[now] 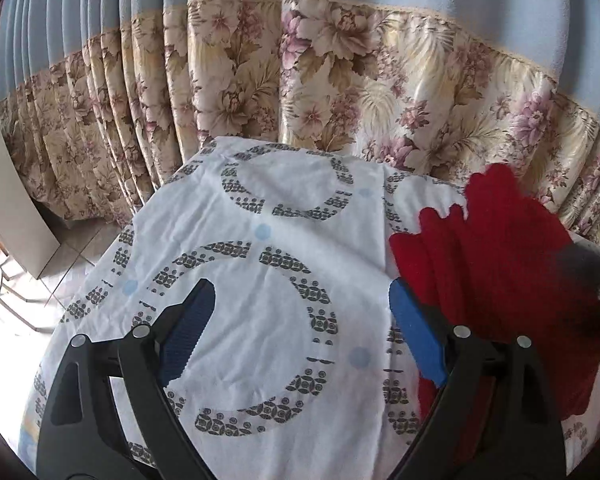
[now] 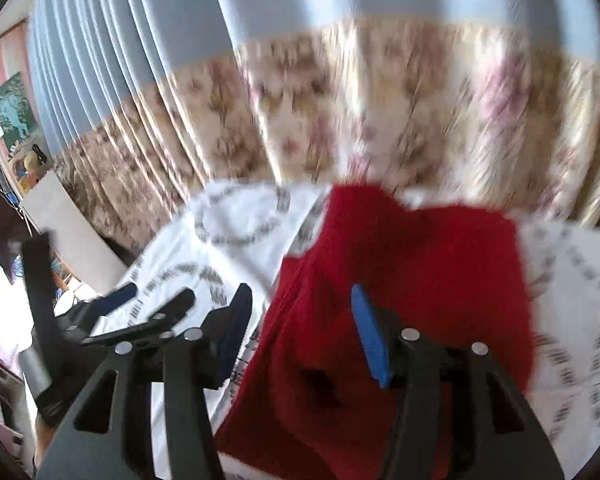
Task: Fold small clothes
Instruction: 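Fold the sweater over onto itself with the right tool while the left tool grasps it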
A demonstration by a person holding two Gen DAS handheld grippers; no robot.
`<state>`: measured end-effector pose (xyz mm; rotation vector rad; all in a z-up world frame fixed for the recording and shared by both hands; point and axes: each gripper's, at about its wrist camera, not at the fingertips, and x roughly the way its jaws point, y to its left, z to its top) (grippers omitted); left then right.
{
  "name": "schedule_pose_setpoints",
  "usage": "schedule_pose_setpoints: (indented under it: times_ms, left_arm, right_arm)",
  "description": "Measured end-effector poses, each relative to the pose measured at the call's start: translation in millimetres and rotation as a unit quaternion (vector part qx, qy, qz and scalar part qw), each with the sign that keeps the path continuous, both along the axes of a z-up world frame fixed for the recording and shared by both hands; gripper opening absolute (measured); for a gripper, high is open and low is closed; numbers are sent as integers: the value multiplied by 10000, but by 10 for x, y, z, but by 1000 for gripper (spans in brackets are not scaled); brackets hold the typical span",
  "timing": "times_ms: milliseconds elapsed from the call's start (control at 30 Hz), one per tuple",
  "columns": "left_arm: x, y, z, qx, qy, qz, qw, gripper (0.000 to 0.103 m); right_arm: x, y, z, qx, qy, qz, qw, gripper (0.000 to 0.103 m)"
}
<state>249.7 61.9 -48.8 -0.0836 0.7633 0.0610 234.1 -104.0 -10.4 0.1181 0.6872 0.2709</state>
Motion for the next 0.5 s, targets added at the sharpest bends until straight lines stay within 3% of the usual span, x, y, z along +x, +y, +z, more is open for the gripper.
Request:
schedule_pose_setpoints:
  times_ms: [67, 167, 300, 500]
  left_arm:
    - [-58, -65, 68, -7, -97, -77, 9999, 88]
    - [-169, -229, 188, 0, -251, -281, 9993, 88]
    - [-365, -565, 358, -156, -418, -732, 9963, 88]
    - [-684, -1217, 425, 190, -554, -1398, 9885, 91]
  right_arm:
    - [-236, -239, 187, -138, -371, -253, 9989, 66]
    - [-452, -619, 206, -481, -583, -701, 9947, 67]
    - [-533, -1154, -120, -504, -245, -1127, 9920, 67]
    - [-604, -1566, -411, -167, -68, -1458, 9892, 68]
